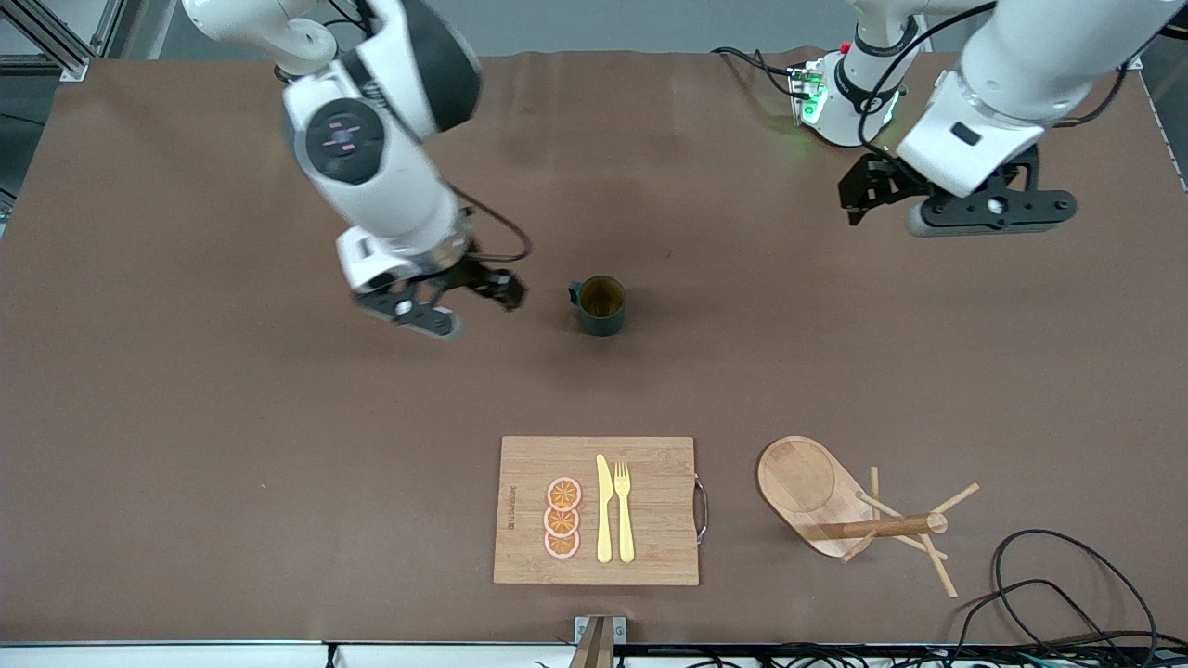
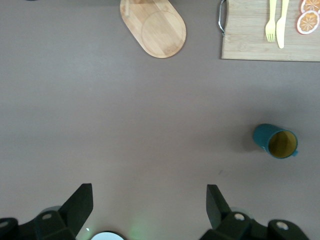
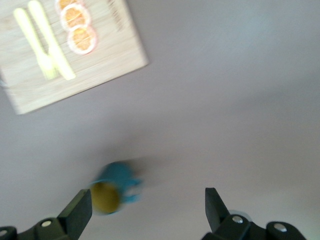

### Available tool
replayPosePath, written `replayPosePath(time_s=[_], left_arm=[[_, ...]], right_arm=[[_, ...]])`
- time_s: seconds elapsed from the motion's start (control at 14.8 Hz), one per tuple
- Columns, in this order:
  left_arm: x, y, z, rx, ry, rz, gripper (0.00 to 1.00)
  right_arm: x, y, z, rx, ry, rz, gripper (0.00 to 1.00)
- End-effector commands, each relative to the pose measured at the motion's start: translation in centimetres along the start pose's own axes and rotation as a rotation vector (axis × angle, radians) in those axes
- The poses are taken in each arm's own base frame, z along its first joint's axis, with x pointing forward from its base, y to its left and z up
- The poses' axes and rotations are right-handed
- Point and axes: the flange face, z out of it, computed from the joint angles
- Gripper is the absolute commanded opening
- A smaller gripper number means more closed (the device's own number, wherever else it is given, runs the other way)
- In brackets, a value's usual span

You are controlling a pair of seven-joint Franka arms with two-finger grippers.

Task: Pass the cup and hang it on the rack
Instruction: 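Set the mug down, release it, and withdraw the right gripper, then lower the left gripper over the mug and grasp its handle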

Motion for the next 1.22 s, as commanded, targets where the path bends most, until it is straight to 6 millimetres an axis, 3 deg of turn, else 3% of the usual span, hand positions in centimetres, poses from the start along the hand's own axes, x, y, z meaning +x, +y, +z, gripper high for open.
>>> replayPosePath(time_s=[0.0, 0.27, 0.41, 0.47, 0.54, 0.68, 0.81, 1.01, 1.15], left_arm=[[-0.9, 4.2, 0.7, 0.041, 0.033, -0.018, 1.0], [-2.8, 12.9, 4.1, 0.068, 0.081, -0.101, 1.0], [-4.4, 18.4, 7.7, 0.125, 0.121, -0.137, 1.0], [-4.9, 20.9, 9.8, 0.135, 0.139, -0.15, 1.0], [-6.2, 24.4, 12.1, 0.128, 0.174, -0.164, 1.0], [-6.7, 28.5, 16.3, 0.136, 0.233, -0.255, 1.0], [-9.3, 33.5, 20.2, 0.182, 0.343, -0.281, 1.0], [-11.1, 37.7, 26.3, 0.193, 0.446, -0.431, 0.99], [-13.1, 40.0, 30.3, 0.205, 0.534, -0.464, 0.98]], right_arm=[[1.0, 5.8, -1.9, -0.069, 0.017, -0.184, 1.0], [3.7, 16.7, -5.1, -0.062, 0.026, -0.367, 1.0], [3.6, 23.1, -6.5, -0.055, 0.029, -0.402, 1.0], [3.4, 25.4, -7.0, -0.052, 0.032, -0.389, 1.0], [2.9, 26.9, -7.5, -0.05, 0.034, -0.369, 1.0], [2.8, 30.4, -8.5, -0.047, 0.032, -0.323, 1.0], [3.0, 33.4, -9.5, -0.045, 0.041, -0.365, 1.0], [3.0, 36.1, -10.7, -0.045, 0.051, -0.367, 1.0], [3.2, 36.3, -10.6, -0.045, 0.055, -0.358, 1.0]])
